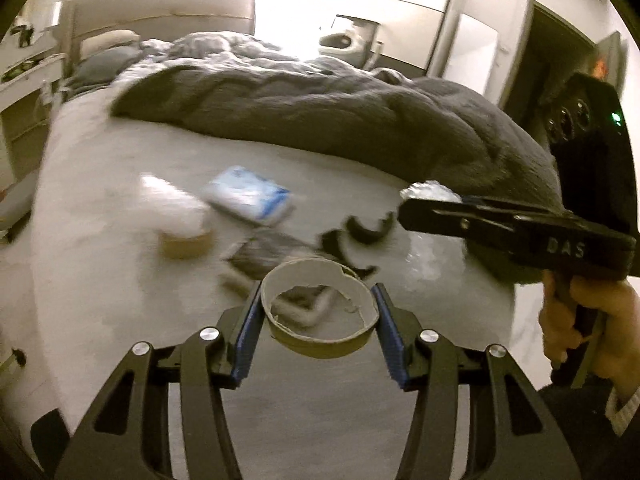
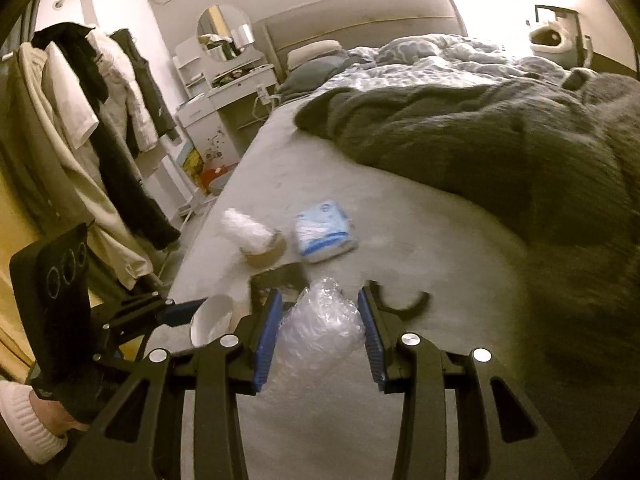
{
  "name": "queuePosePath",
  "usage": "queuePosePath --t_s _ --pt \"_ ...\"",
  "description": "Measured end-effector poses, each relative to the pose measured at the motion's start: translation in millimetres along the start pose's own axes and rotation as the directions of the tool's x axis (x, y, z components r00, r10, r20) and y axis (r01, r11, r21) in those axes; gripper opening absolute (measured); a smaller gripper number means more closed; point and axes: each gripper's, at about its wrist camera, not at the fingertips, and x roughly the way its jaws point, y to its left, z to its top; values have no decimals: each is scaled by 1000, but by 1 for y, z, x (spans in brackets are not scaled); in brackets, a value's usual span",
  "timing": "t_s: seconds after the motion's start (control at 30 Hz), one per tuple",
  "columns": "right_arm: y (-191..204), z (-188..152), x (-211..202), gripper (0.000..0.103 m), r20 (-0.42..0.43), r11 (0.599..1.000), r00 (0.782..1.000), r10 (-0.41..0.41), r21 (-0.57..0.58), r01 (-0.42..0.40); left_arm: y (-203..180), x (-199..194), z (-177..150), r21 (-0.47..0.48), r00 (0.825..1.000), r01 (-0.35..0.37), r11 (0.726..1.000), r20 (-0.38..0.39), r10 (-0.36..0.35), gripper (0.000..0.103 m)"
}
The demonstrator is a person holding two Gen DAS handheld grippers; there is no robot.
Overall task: Collect trash
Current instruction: 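Carry the tape roll and bubble wrap over the black bin and release them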
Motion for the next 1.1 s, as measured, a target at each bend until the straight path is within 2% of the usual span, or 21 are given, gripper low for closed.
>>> queuePosePath --t_s 0.2,0.43,0.63,0.8,0.97,1.1 --pt "35 9 18 40 -13 998 999 40 -44 -41 43 -30 -3 -80 995 -84 993 55 89 56" --pt "80 20 42 40 -36 992 996 84 -88 -87 90 -60 -17 -164 981 -173 971 61 185 56" --pt "121 24 65 40 -63 983 991 121 -128 -128 129 -81 -35 -220 961 -263 939 30 276 56" --pt "152 27 82 40 -84 975 985 153 -151 -164 165 -97 -56 -272 946 -315 909 -6 325 56" --pt "185 28 99 40 -108 963 977 186 -179 -203 199 -102 -81 -317 933 -358 878 -77 353 56" --pt "209 29 110 40 -122 954 971 207 -196 -228 226 -106 -105 -369 930 -368 854 -141 339 57"
